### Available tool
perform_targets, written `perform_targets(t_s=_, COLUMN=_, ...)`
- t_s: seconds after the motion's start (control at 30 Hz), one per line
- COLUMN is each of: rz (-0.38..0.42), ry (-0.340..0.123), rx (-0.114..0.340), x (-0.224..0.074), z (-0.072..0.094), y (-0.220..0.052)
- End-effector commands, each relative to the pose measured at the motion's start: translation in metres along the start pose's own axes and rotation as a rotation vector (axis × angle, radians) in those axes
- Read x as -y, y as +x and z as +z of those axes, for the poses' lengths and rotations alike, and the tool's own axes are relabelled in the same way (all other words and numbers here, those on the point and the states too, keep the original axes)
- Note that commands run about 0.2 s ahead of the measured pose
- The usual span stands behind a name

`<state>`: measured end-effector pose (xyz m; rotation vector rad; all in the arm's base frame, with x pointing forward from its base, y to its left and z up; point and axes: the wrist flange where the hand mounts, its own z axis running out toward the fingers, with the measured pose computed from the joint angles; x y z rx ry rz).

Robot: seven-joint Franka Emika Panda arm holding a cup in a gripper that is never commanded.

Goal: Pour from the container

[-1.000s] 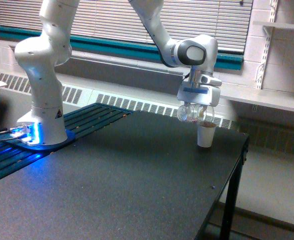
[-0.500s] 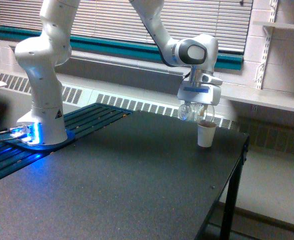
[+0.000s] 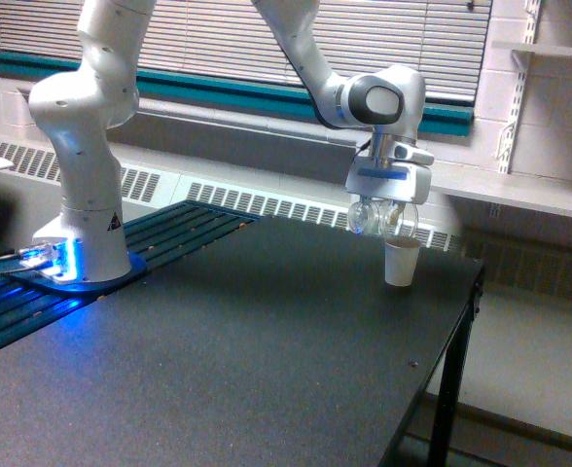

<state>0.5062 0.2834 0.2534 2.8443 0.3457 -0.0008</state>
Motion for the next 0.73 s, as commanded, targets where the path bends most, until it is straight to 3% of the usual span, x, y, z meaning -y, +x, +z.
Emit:
perform_targets(t_s=0.03, rz=-0.001, ry=0.006, rx=-0.016, x=-0.006, z=-0.007, y=0.002)
perform_targets(t_s=0.73, rz=0.066, ry=0.111, rx=-0.079, x=-0.041, z=-0.027, y=-0.008)
